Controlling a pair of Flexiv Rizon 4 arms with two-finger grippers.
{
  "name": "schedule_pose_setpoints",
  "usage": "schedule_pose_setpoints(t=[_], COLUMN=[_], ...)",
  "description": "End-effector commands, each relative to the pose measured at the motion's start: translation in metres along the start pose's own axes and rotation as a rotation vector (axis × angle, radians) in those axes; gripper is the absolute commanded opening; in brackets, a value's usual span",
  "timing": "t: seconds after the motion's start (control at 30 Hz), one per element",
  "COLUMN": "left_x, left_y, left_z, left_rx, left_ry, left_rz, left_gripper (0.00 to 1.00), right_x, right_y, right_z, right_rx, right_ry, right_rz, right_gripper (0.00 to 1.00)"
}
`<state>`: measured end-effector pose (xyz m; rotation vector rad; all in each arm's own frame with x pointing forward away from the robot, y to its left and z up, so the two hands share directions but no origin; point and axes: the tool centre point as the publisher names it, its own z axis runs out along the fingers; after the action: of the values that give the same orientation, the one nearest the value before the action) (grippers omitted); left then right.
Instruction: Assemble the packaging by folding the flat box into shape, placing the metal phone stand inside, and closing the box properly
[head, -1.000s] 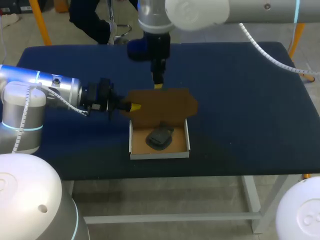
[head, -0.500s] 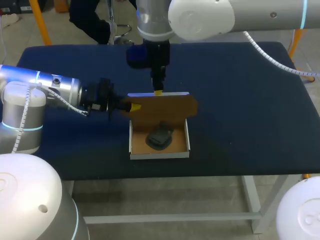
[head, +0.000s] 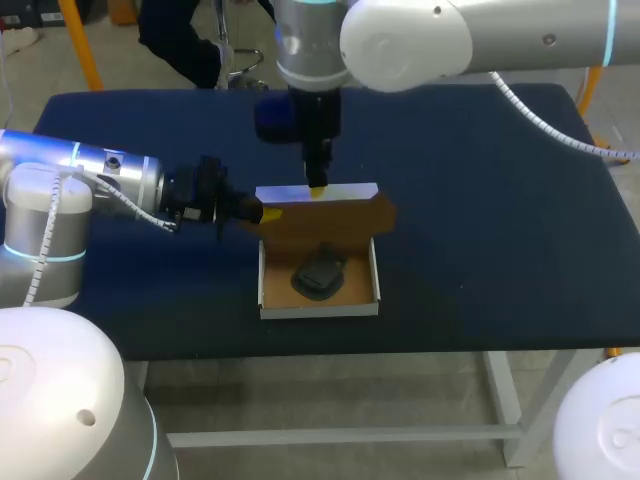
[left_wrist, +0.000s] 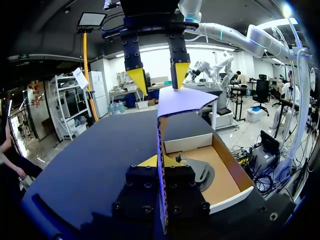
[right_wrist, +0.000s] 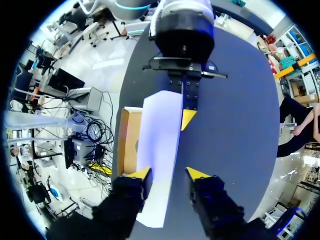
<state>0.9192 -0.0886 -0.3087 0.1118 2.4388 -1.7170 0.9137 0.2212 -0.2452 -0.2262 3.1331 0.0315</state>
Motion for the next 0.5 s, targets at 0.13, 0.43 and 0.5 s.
schedule_pose_setpoints(t=[0.13, 0.43, 0.5], left_x=[0.000, 0.000, 0.000], left_y=[0.000, 0.000, 0.000], left_z=[0.000, 0.000, 0.000], left_rx=[0.002, 0.002, 0.002], left_ry=[0.000, 0.000, 0.000], left_rz=[0.001, 0.001, 0.001], left_gripper=[0.00, 0.00, 0.00], right_x=[-0.004, -0.010, -0.011], right_y=[0.000, 0.001, 0.001], right_z=[0.004, 0.012, 0.014], right_rx=[-0.001, -0.006, -0.007], right_ry=[0.009, 0.032, 0.037], right_rz=[0.000, -0.002, -0.004], right_gripper=[0.48, 0.49, 0.49])
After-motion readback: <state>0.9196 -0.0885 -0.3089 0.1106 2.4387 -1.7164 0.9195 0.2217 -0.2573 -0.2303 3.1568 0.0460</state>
